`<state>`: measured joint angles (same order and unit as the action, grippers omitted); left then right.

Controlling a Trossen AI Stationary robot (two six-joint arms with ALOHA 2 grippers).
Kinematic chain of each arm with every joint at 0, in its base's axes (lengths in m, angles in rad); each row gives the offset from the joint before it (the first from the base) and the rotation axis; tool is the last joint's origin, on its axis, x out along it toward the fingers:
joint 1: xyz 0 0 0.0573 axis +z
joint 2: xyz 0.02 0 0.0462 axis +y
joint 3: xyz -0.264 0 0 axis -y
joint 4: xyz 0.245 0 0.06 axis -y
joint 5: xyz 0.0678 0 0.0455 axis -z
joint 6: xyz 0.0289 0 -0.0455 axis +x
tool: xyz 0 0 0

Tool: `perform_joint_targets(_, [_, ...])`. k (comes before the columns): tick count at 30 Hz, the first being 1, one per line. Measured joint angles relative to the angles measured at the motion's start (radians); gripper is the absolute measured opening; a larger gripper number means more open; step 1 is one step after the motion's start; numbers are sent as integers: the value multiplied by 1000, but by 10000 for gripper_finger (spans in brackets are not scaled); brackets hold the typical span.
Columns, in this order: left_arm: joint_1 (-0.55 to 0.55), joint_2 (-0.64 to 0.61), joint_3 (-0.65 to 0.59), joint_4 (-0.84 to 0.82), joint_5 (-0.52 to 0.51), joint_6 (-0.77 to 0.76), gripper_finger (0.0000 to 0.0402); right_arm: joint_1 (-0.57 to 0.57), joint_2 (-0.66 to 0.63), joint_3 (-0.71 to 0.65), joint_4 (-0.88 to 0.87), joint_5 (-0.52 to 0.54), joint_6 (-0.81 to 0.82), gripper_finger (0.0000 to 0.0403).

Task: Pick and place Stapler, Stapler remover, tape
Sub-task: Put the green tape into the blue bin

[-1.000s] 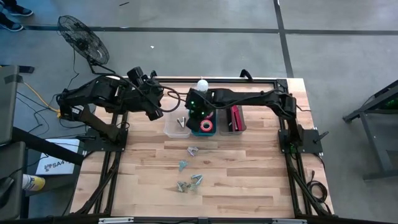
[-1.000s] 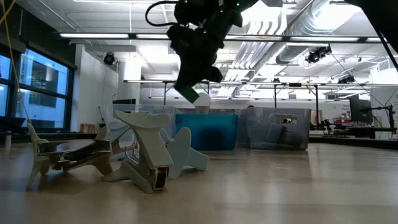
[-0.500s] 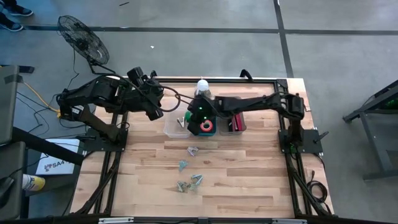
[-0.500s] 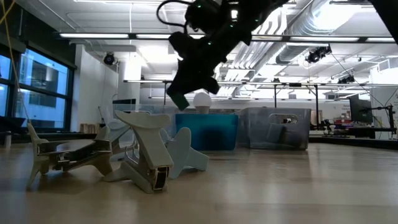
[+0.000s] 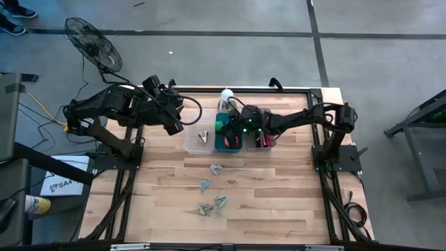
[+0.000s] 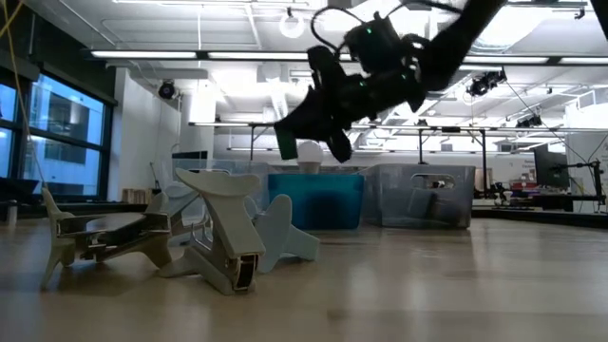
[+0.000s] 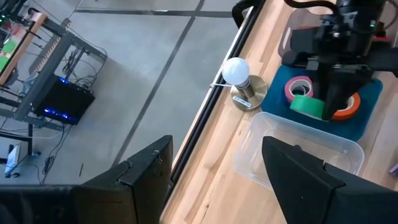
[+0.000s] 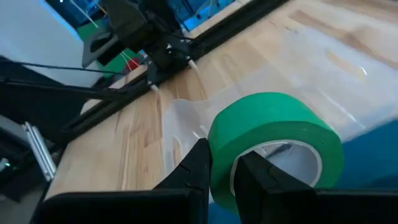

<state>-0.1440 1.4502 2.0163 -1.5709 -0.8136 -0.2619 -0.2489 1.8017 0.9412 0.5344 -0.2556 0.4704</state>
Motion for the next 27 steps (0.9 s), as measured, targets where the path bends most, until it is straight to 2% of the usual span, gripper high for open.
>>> perform_joint_targets(10, [0,0,0,0,0,-13,243,-40,1,-103,129,-42,47,35])
perform_joint_targets(27, [0,0,0,0,-2,-24,243,-32,44,-105,154,-7,39,36])
